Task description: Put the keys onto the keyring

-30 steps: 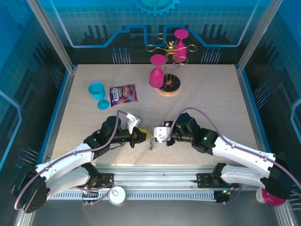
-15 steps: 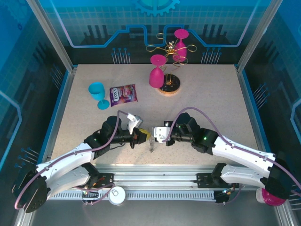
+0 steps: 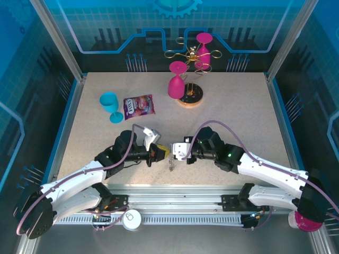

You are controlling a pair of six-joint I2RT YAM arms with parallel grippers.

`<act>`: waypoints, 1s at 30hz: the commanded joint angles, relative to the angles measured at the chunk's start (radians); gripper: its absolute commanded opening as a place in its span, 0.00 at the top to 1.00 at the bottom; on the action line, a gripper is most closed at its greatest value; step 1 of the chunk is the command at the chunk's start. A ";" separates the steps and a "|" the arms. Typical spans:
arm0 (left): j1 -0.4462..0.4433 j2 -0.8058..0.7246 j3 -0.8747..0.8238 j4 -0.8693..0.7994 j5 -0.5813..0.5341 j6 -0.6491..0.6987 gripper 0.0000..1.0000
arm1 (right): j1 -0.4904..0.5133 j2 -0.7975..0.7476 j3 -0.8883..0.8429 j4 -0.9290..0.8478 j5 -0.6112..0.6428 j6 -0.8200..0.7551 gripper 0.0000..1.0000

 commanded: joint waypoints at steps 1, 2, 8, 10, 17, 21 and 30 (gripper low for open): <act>0.006 0.004 0.029 0.037 0.014 0.001 1.00 | 0.010 0.004 0.010 -0.010 -0.014 -0.020 1.00; 0.005 0.004 0.030 0.037 0.012 0.000 1.00 | 0.011 0.005 0.012 -0.016 -0.014 -0.023 1.00; 0.006 0.006 0.035 0.029 0.001 -0.002 1.00 | 0.021 0.016 0.016 -0.036 -0.017 -0.039 1.00; 0.005 0.006 0.036 0.026 -0.003 -0.001 1.00 | 0.026 0.020 0.019 -0.046 -0.014 -0.044 1.00; 0.006 0.009 0.042 0.011 -0.020 -0.001 1.00 | 0.038 0.024 0.022 -0.057 -0.022 -0.055 1.00; 0.006 0.009 0.046 0.009 -0.039 0.000 1.00 | 0.046 0.028 0.024 -0.071 -0.025 -0.063 1.00; 0.005 0.005 0.050 0.012 -0.039 0.002 1.00 | 0.053 0.044 0.033 -0.096 -0.033 -0.070 1.00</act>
